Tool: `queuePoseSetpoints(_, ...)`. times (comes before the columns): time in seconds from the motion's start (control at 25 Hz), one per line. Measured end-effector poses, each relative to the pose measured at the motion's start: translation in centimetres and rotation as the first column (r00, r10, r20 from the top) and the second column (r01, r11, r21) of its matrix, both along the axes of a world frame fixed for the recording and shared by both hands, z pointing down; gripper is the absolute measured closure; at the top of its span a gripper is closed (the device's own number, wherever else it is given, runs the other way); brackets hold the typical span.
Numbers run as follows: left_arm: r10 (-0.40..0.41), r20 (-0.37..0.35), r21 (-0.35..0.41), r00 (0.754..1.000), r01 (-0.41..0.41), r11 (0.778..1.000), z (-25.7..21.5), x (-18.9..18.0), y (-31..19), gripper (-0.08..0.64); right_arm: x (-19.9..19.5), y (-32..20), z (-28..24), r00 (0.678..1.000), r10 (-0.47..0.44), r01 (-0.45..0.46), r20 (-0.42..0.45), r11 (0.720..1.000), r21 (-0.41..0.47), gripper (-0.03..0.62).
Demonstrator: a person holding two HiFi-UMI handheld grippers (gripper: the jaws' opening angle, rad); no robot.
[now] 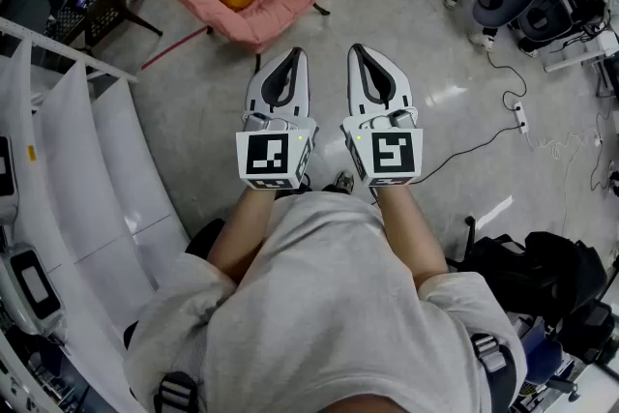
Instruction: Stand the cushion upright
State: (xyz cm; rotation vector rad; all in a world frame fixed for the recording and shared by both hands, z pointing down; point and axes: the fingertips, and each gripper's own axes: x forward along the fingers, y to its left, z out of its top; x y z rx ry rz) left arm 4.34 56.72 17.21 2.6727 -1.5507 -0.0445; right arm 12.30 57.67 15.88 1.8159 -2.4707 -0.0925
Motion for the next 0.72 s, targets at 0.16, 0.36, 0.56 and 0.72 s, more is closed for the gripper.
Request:
queuePoseSetpoints(0.16, 0.004, 0.004, 0.001, 1.000, -0.004, 1.000, 0.2, 0.2, -0.2, 0.549, 0.0, -0.1, 0.1, 1.000, -0.002, 0.002, 0.004, 1.000, 0.004, 0.586)
queuePoseSetpoints(0.36, 0.009, 0.006, -0.014, 1.000, -0.009, 1.000, 0.8, 0.2, -0.1, 0.549, -0.5, -0.1, 0.5, 1.000, -0.008, 0.008, 0.010, 1.000, 0.003, 0.586)
queuePoseSetpoints(0.56, 0.014, 0.003, -0.019, 1.000, -0.014, 1.000, 1.1, 0.1, -0.4, 0.549, -1.0, -0.3, 1.1, 1.000, -0.021, 0.021, 0.016, 1.000, -0.020, 0.586)
queuePoseSetpoints(0.72, 0.006, 0.008, -0.030, 1.000, -0.006, 1.000, 1.4, -1.4, -0.7, 0.549, -2.7, -0.7, 1.4, 0.999, -0.043, 0.044, 0.030, 0.998, -0.037, 0.585)
